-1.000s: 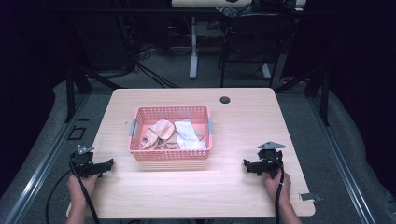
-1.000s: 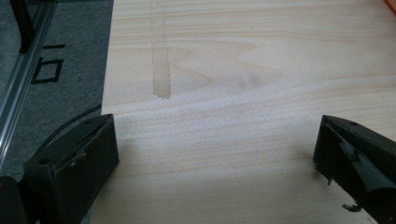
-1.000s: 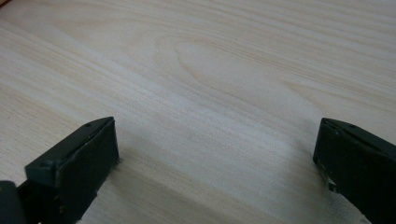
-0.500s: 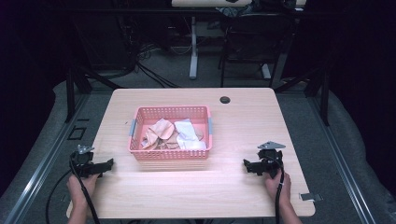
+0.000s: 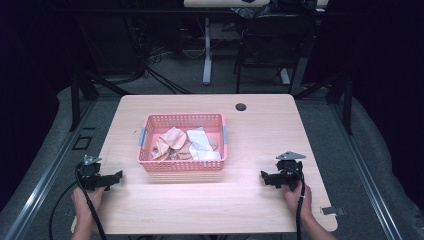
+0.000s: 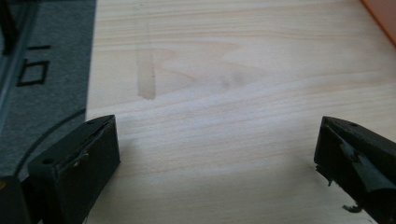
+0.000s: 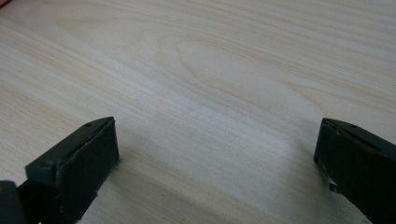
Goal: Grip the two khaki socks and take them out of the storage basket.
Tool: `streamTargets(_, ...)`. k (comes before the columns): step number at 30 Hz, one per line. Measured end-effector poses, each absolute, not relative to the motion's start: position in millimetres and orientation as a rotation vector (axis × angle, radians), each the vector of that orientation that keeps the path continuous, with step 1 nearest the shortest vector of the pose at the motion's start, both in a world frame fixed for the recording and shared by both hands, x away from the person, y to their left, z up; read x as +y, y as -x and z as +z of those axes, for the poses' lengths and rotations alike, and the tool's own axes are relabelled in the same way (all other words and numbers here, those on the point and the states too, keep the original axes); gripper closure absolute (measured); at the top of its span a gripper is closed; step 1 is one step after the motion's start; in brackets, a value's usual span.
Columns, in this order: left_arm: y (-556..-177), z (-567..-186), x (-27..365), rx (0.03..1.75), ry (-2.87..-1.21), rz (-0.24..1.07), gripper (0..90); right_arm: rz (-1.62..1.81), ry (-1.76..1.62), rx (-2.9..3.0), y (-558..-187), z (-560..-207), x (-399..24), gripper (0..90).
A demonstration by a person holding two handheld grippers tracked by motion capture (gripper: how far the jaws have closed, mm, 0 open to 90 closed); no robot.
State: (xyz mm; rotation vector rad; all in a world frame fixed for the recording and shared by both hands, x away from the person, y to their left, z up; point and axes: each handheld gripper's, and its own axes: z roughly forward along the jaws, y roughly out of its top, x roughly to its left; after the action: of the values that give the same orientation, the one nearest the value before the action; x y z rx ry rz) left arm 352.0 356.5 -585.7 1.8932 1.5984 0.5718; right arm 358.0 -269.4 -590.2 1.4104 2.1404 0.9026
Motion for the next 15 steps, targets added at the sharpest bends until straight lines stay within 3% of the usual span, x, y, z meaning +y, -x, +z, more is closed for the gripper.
streamTargets(6, -353, -562, 349, 1.524, -1.872, 0.550, 0.2, 0.901, -1.407, 2.143, -358, -590, -269, 0.0)
streamTargets(15, -365, -519, 310, 1.340, -1.980, 0.501, 0.4, 0.911, -1.408, 2.146, -358, -590, -269, 0.0)
